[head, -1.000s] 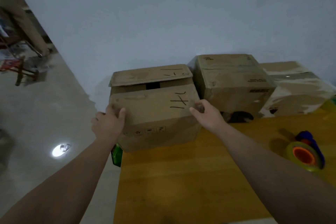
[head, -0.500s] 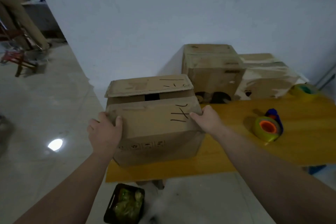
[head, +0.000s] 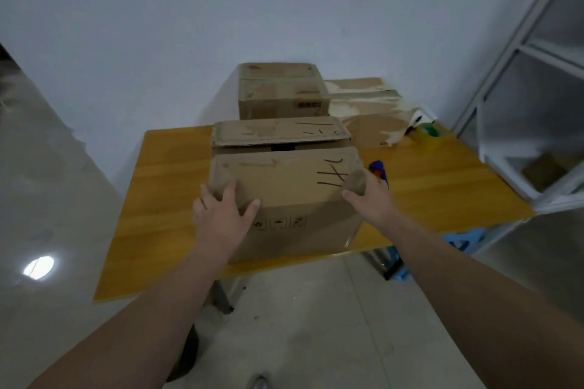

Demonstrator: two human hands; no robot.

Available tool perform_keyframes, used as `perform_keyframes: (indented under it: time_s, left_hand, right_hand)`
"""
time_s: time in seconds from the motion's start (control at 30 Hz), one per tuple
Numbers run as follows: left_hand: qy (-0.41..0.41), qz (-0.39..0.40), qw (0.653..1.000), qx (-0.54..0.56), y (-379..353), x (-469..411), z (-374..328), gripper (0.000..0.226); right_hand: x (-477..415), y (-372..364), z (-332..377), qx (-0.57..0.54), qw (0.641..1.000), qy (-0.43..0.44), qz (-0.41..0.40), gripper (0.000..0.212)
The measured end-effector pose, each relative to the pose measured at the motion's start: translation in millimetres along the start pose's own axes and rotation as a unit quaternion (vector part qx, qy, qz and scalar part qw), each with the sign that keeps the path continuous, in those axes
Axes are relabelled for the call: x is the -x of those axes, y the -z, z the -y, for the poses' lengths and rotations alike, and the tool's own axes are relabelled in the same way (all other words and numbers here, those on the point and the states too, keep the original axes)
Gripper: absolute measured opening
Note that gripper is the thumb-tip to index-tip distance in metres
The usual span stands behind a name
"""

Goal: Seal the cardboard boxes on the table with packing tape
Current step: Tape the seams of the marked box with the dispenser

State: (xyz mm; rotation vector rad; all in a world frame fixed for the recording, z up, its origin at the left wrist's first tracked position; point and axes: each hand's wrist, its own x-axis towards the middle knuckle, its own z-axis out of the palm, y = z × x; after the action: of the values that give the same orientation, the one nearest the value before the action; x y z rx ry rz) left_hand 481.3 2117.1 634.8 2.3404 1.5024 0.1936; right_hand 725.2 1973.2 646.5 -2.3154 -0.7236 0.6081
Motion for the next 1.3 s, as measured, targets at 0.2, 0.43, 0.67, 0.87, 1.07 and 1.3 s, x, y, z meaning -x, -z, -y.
perform_keyframes:
  time_s: [0.2,0.43,0.67,0.87,1.07,1.3]
  left_hand:
    - [0.004,-0.012,0.995,-0.095,-19.2,-14.1,-36.7,0.078]
    - [-0.199,-0.005,0.971,-0.137,-41.2,-28.9,-108.1,0.09]
    - [-0.302,0.026,0.94,-0.159,-75.9,-47.1,-198.9,0.096]
    - [-0.26,0.01,0.954,-0.146,-89.3,-49.8,-233.9,0.1]
    - [-0.244,0.016,0.962,-0.123,-88.9,-49.5,-244.4,0.098]
    - [-0.226,0.048,0.97,-0.08,-85.3,-48.7,-272.3,0.087]
  right_hand:
    - [-26.4,21.5,-25.0,-0.005,0.997,0.062,-0.044,0.049]
    - [-79.6,36.7,-65.4,-0.115,0.992,0.021,-0.052,0.01]
    - [-165.2,45.8,-105.0,-0.023,0.999,-0.048,0.008,0.051]
    - [-217.2,35.3,-121.5,0.003,0.988,-0.1,0.12,0.052]
    - [-248.0,19.1,-134.1,-0.036,0.974,-0.196,0.104,0.079]
    - [-244.3,84.3,-115.1,-0.002,0.997,0.04,-0.07,0.045]
